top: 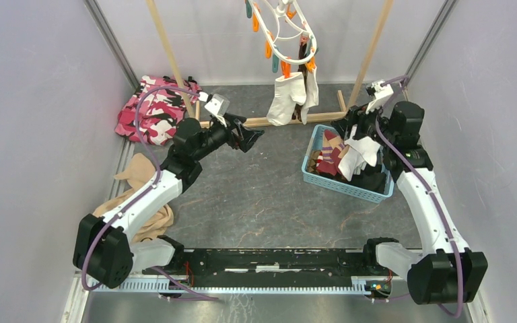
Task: Clip the socks to the hanger
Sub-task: Pick up the sock from the bin.
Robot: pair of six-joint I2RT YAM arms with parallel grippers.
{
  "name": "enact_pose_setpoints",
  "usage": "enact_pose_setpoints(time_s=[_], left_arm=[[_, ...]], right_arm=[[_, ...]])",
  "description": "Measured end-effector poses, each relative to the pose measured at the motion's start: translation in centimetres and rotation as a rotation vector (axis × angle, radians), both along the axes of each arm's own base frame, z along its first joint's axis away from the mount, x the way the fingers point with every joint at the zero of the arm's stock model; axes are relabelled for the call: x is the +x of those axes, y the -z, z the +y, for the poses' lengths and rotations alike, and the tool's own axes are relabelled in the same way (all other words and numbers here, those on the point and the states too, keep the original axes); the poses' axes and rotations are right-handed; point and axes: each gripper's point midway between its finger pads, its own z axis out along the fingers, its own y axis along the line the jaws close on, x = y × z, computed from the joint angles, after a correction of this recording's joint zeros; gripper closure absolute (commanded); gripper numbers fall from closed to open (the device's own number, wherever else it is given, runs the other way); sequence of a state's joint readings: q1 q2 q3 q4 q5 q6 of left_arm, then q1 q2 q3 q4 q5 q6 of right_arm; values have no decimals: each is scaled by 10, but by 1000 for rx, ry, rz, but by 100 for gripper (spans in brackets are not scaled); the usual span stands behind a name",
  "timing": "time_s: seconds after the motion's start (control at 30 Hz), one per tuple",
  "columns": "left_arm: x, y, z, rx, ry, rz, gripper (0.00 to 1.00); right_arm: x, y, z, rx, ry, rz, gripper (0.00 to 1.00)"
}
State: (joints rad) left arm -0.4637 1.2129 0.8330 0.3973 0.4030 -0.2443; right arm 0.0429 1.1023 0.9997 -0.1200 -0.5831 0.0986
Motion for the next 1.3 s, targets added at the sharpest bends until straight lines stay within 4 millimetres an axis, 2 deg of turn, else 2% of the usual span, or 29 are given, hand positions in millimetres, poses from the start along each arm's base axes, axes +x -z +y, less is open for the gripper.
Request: enact_pose_setpoints(time_s=[0.13,0.3,0.43,0.57,0.87,1.3], left_arm=[[-2,-1,2,-1,-3,-2,9],[-5,-5,6,-1,-7,-2,5],[-9,-5,9,4,-9,8,4],[-15,-6,12,6,-10,13,3],[-29,2,20,13,-14,28,3],[-32,4,23,14,-23,30,1]], right_arm=[[7,33,-35,-47,192,87,32],[5,93,-75,-77,376,250,36],[8,130,-86,-77,426,363,38],[15,151,-83,-49,433,433,39],[29,169,-79,10,446,477,41],[37,163,-79,22,446,439,39]])
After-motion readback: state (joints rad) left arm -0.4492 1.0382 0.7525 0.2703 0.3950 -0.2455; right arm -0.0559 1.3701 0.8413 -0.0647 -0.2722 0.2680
